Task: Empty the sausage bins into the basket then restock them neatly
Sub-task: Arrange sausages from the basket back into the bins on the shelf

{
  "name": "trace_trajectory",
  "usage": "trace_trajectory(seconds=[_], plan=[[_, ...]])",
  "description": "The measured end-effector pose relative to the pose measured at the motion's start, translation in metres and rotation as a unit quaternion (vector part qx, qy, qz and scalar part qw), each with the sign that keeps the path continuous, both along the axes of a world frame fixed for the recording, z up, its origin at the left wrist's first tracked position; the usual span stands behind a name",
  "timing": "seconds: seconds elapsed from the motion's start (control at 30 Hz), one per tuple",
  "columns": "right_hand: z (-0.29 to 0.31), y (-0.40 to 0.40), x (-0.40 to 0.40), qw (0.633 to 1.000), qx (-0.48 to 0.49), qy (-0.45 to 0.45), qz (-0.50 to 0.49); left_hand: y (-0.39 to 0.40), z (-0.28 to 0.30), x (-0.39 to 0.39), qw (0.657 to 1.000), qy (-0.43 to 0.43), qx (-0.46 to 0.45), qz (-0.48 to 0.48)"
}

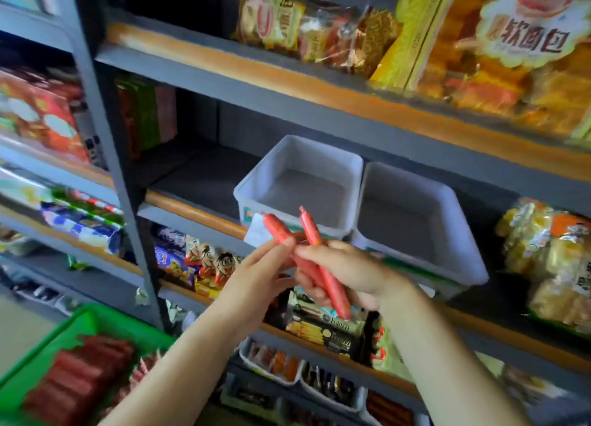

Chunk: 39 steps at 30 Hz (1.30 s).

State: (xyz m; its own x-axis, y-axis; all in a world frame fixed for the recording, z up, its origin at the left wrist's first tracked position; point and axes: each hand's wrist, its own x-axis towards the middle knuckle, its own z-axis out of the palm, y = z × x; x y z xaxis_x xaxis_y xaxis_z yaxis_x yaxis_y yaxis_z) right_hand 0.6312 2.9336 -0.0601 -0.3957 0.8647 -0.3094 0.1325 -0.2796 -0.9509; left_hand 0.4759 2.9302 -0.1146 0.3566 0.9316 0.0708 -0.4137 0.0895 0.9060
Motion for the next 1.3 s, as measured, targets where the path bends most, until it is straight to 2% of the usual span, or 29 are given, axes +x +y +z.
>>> trace_trajectory(seconds=[0.1, 0.2, 0.43, 0.53, 0.6, 0.67, 0.73, 0.77, 0.87, 0.93, 1.0, 1.17, 1.3], plan=[[-0.045, 0.019, -0.051, 0.994, -0.099, 0.042, 0.018, 0.011, -0.048, -0.046, 0.995, -0.006, -0.089, 0.053], [-0.098, 0.034, -0.098, 0.985, -0.165, 0.013, 0.038, 0.013, -0.093, -0.101, 0.976, -0.032, -0.183, 0.110], [-0.252, 0.037, -0.204, 0.960, -0.267, -0.055, 0.068, -0.002, -0.226, -0.222, 0.885, -0.029, -0.386, 0.258], [-0.321, 0.031, -0.238, 0.948, -0.309, -0.057, 0.051, -0.008, -0.288, -0.253, 0.855, 0.003, -0.466, 0.229], [-0.365, 0.028, -0.253, 0.937, -0.344, -0.061, 0.017, -0.007, -0.331, -0.269, 0.851, 0.080, -0.491, 0.170], [-0.404, 0.026, -0.262, 0.924, -0.374, -0.075, -0.036, -0.008, -0.369, -0.285, 0.832, 0.251, -0.472, 0.149], [-0.438, 0.029, -0.268, 0.918, -0.374, -0.093, -0.089, -0.017, -0.408, -0.303, 0.777, 0.466, -0.398, 0.144], [-0.453, 0.032, -0.270, 0.918, -0.367, -0.098, -0.112, -0.024, -0.424, -0.311, 0.745, 0.545, -0.357, 0.144], [-0.488, 0.046, -0.281, 0.924, -0.337, -0.093, -0.156, -0.045, -0.462, -0.331, 0.687, 0.666, -0.236, 0.166], [-0.510, 0.054, -0.291, 0.926, -0.323, -0.092, -0.175, -0.053, -0.484, -0.344, 0.650, 0.714, -0.198, 0.168], [-0.528, 0.058, -0.304, 0.923, -0.323, -0.105, -0.183, -0.056, -0.500, -0.353, 0.637, 0.729, -0.211, 0.139], [-0.550, 0.060, -0.350, 0.919, -0.352, -0.083, -0.155, -0.061, -0.524, -0.373, 0.637, 0.730, -0.213, 0.127], [-0.554, 0.075, -0.397, 0.942, -0.312, -0.069, -0.105, -0.060, -0.531, -0.395, 0.638, 0.719, -0.224, 0.162]])
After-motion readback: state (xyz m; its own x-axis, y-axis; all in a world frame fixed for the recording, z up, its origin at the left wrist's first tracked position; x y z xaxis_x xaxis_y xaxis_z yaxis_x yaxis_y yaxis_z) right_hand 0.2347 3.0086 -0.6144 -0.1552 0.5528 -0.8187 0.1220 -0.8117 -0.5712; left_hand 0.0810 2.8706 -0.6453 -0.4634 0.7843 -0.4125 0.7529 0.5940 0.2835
